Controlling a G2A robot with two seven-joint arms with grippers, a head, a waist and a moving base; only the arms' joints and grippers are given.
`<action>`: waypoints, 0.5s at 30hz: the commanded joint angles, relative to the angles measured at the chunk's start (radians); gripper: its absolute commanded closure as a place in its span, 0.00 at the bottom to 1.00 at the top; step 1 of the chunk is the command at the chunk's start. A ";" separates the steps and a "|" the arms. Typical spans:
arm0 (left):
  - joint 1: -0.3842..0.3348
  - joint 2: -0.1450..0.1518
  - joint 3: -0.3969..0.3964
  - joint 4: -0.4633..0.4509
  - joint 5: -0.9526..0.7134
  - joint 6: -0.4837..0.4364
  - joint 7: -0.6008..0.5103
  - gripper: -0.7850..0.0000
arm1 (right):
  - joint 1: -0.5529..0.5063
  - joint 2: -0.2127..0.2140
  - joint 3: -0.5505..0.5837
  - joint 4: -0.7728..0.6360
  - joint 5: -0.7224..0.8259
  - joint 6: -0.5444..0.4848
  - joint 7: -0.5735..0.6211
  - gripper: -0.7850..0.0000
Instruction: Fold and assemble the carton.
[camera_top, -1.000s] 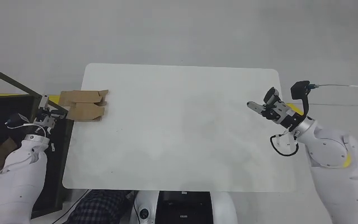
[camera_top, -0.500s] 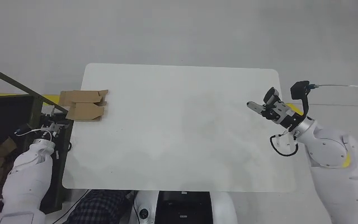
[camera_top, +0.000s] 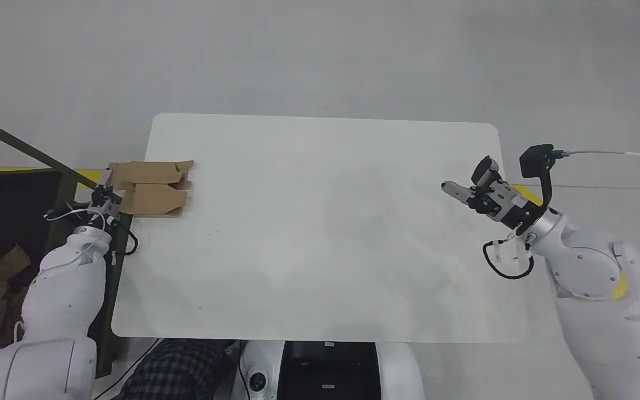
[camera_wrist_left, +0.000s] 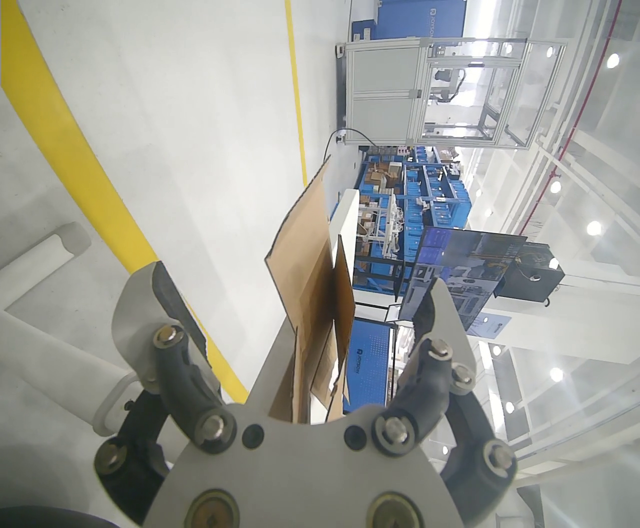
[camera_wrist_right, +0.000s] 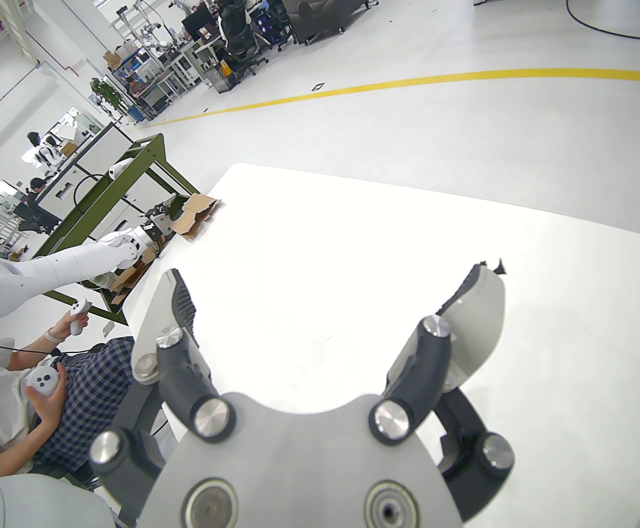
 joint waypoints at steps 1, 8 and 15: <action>-0.019 -0.003 0.004 0.022 0.008 -0.005 0.000 0.27 | 0.000 0.000 0.000 0.000 0.000 0.000 0.000 0.00; -0.059 -0.011 0.001 0.080 0.005 0.004 -0.005 0.73 | 0.000 0.000 0.000 0.000 0.000 0.000 0.000 0.00; -0.093 -0.006 -0.010 0.105 0.006 0.028 -0.023 1.00 | 0.000 0.000 0.000 0.000 0.000 0.000 0.000 0.00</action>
